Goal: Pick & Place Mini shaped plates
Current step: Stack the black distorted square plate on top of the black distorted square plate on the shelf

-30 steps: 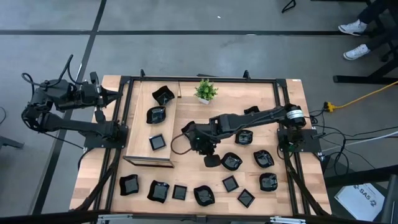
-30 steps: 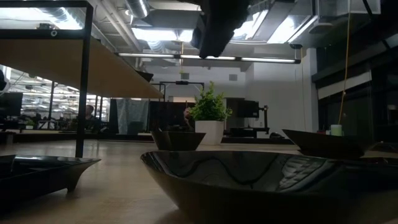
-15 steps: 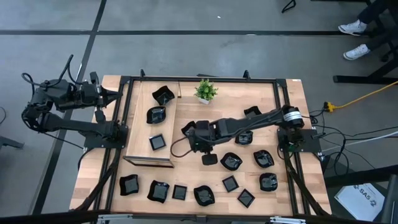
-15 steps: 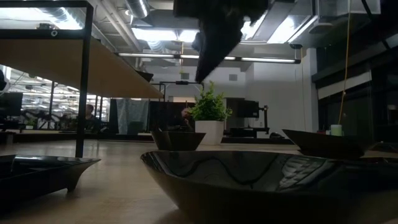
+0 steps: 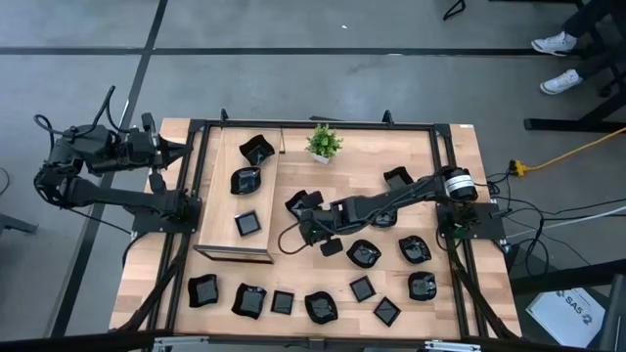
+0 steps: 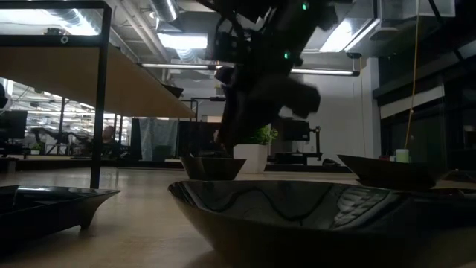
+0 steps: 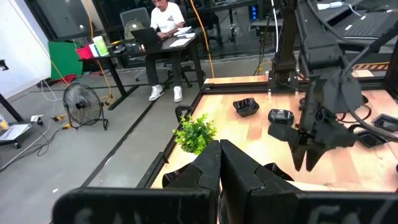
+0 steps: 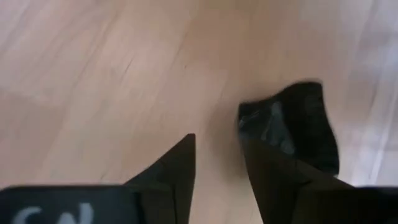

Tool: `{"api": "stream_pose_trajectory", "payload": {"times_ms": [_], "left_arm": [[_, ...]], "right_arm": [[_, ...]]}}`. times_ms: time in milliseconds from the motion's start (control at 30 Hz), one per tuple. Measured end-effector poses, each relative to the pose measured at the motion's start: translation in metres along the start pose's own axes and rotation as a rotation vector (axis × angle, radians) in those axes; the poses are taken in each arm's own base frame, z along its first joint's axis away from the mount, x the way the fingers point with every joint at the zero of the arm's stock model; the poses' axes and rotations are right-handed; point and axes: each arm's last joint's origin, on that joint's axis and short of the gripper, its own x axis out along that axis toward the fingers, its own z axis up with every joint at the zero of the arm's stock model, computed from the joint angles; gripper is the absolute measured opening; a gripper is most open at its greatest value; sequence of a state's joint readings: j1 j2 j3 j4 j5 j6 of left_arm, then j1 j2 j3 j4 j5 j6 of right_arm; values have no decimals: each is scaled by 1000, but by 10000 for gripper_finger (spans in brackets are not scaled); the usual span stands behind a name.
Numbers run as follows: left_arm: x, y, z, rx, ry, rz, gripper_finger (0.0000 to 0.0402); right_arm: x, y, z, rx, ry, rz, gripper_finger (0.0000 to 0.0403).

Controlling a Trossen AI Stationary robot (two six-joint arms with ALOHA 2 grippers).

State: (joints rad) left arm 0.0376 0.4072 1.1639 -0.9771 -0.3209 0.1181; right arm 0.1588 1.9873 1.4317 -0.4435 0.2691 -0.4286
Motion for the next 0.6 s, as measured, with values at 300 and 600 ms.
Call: {"api": "stream_pose_trajectory", "payload": {"times_ms": [300, 600], "left_arm": [[0, 0, 0, 0, 0, 0, 4], [0, 0, 0, 0, 0, 0, 4]], "right_arm": [[20, -7, -21, 23, -30, -44, 120], [30, -16, -36, 68, -62, -47, 117]]}}
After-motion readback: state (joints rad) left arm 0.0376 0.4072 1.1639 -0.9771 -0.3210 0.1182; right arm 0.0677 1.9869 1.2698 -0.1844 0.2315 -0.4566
